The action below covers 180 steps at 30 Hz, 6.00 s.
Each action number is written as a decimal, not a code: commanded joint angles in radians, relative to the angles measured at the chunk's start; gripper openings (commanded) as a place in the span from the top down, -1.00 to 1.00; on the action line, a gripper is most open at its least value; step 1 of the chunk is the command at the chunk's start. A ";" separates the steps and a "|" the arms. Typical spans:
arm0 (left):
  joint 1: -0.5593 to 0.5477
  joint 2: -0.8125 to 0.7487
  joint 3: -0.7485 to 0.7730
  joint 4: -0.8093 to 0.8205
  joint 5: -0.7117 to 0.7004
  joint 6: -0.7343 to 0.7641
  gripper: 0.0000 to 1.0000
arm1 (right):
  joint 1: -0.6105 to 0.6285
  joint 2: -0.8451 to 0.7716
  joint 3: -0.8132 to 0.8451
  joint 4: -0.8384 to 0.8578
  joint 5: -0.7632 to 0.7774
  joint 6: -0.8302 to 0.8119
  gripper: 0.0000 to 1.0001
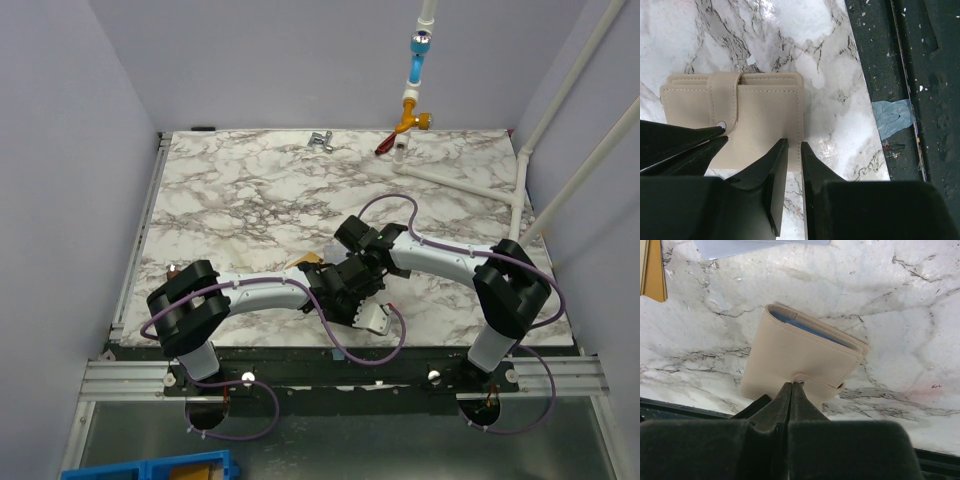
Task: Put the credit cards into the card holder
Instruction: Close the card holder at the center of the board, then reset both arms
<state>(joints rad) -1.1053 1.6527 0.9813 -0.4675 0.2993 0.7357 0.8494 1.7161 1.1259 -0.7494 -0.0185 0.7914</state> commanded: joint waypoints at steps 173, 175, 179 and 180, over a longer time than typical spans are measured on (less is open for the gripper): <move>1.279 -0.387 -0.615 1.332 0.305 -0.785 -0.97 | -0.639 -0.144 -0.882 2.041 0.507 -0.697 -1.00; 1.276 -0.419 -0.691 1.440 0.308 -0.767 -0.97 | -0.639 -0.152 -0.910 2.079 0.483 -0.703 -1.00; 1.234 -0.432 -0.812 1.638 0.084 -0.793 -0.97 | -0.670 -0.082 -0.933 2.183 0.414 -0.700 -1.00; 1.219 -0.407 -0.849 1.721 0.055 -0.778 -0.97 | -0.671 -0.060 -0.915 2.180 0.415 -0.714 -1.00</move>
<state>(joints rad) 0.1490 1.2278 0.2390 0.9455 0.5449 -0.0483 0.2054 1.5806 0.2131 1.2785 0.4751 0.1101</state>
